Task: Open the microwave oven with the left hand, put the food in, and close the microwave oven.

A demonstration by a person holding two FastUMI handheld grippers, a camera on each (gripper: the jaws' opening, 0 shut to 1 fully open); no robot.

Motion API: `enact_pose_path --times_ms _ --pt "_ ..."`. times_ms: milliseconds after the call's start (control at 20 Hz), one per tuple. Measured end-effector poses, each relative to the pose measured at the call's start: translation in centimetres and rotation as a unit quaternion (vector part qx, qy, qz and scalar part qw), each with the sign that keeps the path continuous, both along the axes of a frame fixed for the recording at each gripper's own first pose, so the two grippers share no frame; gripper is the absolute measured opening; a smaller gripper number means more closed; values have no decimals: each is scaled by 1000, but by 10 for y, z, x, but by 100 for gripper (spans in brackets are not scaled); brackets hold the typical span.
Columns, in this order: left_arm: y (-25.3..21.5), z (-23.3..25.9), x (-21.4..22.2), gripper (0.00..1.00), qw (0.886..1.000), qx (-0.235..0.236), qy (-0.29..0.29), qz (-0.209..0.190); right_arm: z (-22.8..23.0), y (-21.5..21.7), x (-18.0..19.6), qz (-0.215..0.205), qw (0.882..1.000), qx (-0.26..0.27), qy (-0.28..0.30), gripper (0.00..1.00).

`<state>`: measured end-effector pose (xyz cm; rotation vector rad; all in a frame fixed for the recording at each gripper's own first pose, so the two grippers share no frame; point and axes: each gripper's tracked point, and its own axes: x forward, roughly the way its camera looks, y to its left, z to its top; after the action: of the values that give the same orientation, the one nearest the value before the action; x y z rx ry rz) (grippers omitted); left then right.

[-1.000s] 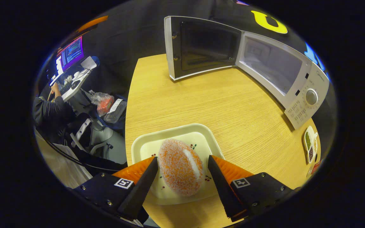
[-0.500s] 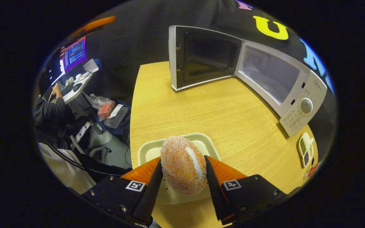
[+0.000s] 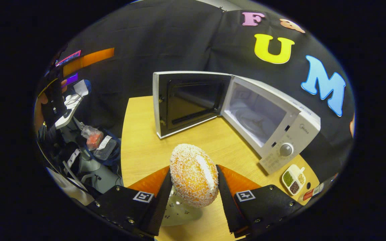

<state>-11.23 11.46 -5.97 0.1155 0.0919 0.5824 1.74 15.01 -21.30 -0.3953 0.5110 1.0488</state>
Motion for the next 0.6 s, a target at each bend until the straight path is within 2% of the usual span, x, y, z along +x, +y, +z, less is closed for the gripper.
enact_pose_path --times_ms 250,400,600 --pt "28 1 35 98 1000 -3 -13 -13 33 32 52 -28 998 13 -52 74" --pt "50 -5 47 93 1000 -6 -15 -14 42 56 84 -41 996 13 -83 74" --pt "81 -15 59 93 1000 -11 -12 -10 37 86 125 -57 992 6 -108 74"
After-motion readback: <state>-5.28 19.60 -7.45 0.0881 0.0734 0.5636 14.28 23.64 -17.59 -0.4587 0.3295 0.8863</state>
